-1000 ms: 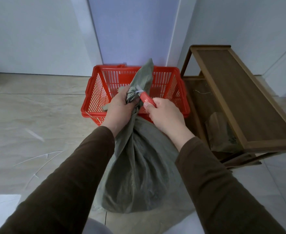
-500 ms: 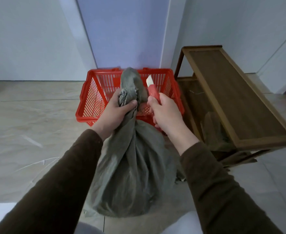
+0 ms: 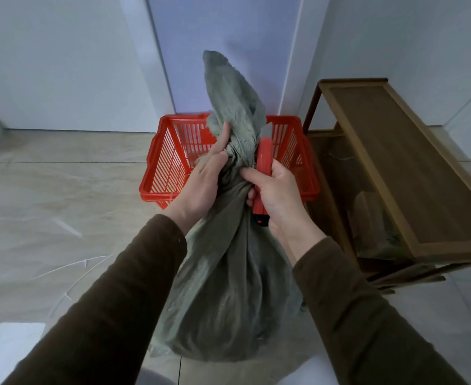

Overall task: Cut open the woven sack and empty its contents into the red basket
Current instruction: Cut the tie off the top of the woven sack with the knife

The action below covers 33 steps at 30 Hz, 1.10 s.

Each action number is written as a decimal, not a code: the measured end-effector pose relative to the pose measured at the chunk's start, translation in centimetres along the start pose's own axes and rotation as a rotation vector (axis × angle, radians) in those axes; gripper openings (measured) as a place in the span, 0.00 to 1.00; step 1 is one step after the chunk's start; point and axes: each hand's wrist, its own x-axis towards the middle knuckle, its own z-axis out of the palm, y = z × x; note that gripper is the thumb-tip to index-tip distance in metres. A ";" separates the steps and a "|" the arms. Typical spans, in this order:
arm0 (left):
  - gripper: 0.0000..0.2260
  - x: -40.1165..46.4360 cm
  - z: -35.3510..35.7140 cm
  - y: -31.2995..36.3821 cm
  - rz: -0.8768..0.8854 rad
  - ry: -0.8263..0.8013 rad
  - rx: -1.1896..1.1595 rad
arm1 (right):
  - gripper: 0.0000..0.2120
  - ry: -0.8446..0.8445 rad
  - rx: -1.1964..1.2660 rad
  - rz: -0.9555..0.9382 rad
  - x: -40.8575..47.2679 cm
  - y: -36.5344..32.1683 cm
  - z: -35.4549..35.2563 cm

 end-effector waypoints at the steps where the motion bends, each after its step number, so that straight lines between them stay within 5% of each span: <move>1: 0.23 0.0 -0.1 -0.2 0.018 0.034 0.041 | 0.05 -0.007 0.021 0.009 0.0 0.0 0.1; 8: 0.19 0.1 -1.4 -2.6 -0.009 0.499 0.414 | 0.06 -0.029 0.029 0.000 0.2 0.3 0.5; 14: 0.15 0.2 -5.8 -3.2 -0.313 0.991 -0.270 | 0.07 -0.045 0.079 -0.005 0.3 0.6 0.2; 19: 0.22 -1.1 -8.4 -3.1 -0.336 1.302 -0.734 | 0.07 -0.065 0.078 -0.001 0.4 0.8 0.6; 21: 0.25 -1.5 -8.6 -2.9 -0.415 1.145 -0.850 | 0.08 -0.076 0.074 -0.004 0.4 0.8 0.7; 26: 0.17 -1.3 -5.5 -1.3 -0.460 0.878 -0.679 | 0.09 -0.103 0.022 -0.035 0.1 0.7 1.3; 30: 0.25 0.0 -2.8 1.1 -0.362 0.409 -0.378 | 0.10 -0.111 -0.079 -0.102 0.0 0.5 1.6; 33: 0.31 0.4 -1.2 3.0 -0.303 0.256 -0.375 | 0.07 -0.150 -0.176 -0.183 0.0 0.2 1.7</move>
